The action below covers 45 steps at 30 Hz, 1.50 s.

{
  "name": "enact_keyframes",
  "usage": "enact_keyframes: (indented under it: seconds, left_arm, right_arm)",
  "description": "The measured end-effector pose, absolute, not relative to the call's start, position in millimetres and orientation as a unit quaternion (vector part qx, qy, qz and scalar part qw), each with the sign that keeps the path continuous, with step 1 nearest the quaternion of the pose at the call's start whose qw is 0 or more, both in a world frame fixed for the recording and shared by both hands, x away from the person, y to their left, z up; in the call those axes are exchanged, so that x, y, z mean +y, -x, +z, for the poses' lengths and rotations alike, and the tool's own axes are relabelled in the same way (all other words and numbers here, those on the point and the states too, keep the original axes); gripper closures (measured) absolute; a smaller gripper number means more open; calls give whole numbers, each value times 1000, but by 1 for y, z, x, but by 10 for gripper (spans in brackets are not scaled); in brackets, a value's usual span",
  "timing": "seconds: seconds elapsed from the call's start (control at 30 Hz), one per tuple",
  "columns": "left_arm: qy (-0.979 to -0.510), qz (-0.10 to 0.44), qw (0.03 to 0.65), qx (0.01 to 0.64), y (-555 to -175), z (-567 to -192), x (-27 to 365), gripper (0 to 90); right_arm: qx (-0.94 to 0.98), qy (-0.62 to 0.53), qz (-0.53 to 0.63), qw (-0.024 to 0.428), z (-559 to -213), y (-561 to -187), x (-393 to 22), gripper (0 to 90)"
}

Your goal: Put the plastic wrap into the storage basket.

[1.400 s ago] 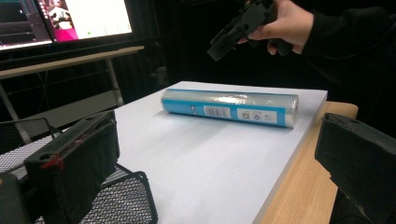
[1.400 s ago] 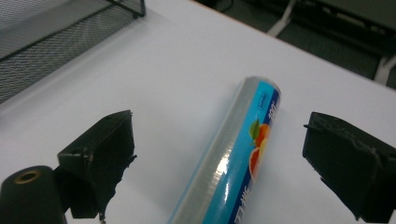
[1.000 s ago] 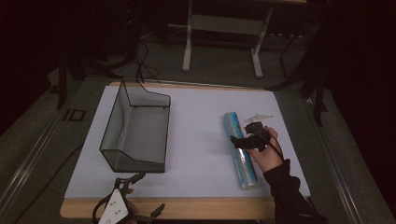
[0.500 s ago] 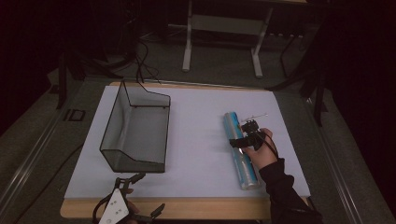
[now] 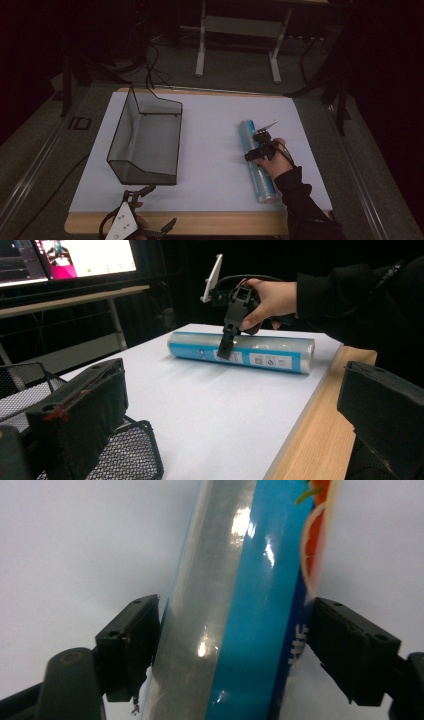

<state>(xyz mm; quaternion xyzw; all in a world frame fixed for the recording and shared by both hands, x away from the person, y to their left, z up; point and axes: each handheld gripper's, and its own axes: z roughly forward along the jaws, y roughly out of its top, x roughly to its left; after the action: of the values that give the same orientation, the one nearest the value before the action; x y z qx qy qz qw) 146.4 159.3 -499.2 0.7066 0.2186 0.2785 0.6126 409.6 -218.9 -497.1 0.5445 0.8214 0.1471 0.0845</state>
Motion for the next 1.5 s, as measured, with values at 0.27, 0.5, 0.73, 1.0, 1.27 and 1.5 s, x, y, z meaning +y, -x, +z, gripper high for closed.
enact_keyframes:
  seconds: [0.27,0.5,0.73,1.0,1.27,1.5]
  left_arm:
    - [-714,292,597,221,-147,-500,158,4]
    - [-718,296,590,222,-147,-501,157,4]
    - [-719,294,591,219,-147,-501,156,4]
    - [-719,293,591,221,-148,-501,156,4]
    - [-718,294,590,221,-148,-501,156,4]
    - [-719,292,591,222,-149,-501,156,4]
  right_arm:
    - [827,-553,98,28,-504,-421,-215,248]
    - [819,-566,91,19,-507,-423,-215,270]
    - [805,-586,95,22,-505,-421,-214,287]
    - [801,-589,106,11,-501,-422,-216,309]
    - [796,-589,139,16,-475,-427,-217,313]
    - [793,-586,165,33,-446,-432,-215,313]
